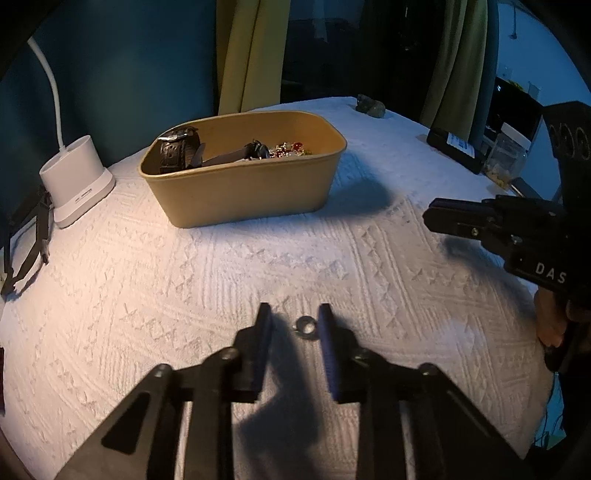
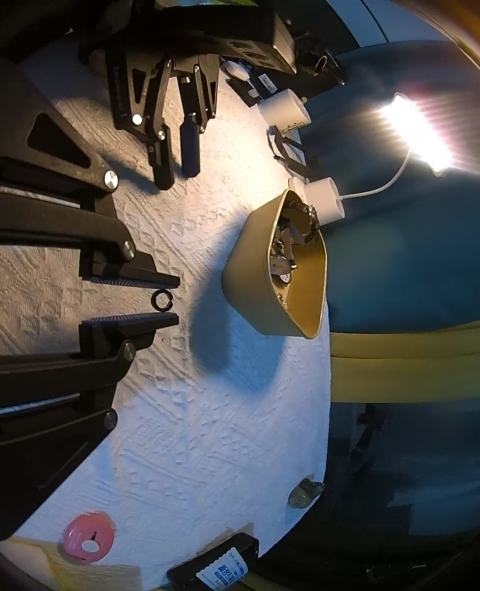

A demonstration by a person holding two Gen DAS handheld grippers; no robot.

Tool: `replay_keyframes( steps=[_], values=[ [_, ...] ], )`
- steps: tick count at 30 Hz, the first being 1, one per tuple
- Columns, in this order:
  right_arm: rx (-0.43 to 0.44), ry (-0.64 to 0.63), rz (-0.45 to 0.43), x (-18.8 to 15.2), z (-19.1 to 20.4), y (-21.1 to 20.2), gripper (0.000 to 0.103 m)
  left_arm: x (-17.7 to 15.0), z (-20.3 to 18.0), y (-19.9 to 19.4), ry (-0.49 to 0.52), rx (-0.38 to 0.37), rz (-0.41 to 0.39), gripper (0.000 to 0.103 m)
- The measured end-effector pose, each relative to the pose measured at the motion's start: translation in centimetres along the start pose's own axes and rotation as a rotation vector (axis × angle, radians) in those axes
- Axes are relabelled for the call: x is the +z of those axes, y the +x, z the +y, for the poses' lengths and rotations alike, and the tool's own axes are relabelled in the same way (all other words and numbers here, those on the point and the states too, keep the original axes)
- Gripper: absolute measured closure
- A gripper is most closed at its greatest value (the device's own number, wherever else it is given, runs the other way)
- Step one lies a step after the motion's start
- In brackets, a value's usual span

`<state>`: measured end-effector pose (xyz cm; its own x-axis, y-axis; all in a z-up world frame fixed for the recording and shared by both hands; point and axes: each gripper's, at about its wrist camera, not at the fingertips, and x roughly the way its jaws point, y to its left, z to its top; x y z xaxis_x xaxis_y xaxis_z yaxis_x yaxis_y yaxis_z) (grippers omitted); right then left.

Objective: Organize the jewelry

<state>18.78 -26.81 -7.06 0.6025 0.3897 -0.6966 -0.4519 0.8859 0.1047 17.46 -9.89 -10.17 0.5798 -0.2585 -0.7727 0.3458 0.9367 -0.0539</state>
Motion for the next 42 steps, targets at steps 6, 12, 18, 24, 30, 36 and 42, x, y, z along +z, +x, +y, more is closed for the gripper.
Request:
replay_keyframes(
  steps=[6,12,18,24,30,36,42],
  values=[
    [-0.002,-0.002,-0.009,0.0,-0.1,-0.2,0.091,0.1,-0.1,0.0,0.002,-0.001,0.001,0.091],
    [-0.014,-0.006,-0.018,0.1,-0.1,-0.5,0.091,0.0,0.0,-0.7,0.008,-0.002,-0.011,0.091],
    [-0.022,-0.016,-0.032,0.8,-0.1,-0.8,0.091,0.7,0.5,-2.2,0.011,0.006,-0.051,0.091],
    [-0.028,-0.032,-0.053,2.1,0.0,-0.9,0.091,2.0,1.0,-3.3,0.013,0.012,-0.092,0.091],
    [-0.035,-0.038,-0.067,3.1,-0.1,-0.8,0.091,3.7,1.1,-3.6,0.028,0.010,-0.126,0.091],
    [-0.040,-0.035,-0.082,3.8,-0.6,-0.5,0.091,6.1,0.6,-3.0,0.054,0.000,-0.168,0.091],
    [-0.045,-0.035,-0.102,4.8,-1.2,-0.3,0.091,8.2,0.2,-1.8,0.073,-0.019,-0.187,0.091]
  ],
)
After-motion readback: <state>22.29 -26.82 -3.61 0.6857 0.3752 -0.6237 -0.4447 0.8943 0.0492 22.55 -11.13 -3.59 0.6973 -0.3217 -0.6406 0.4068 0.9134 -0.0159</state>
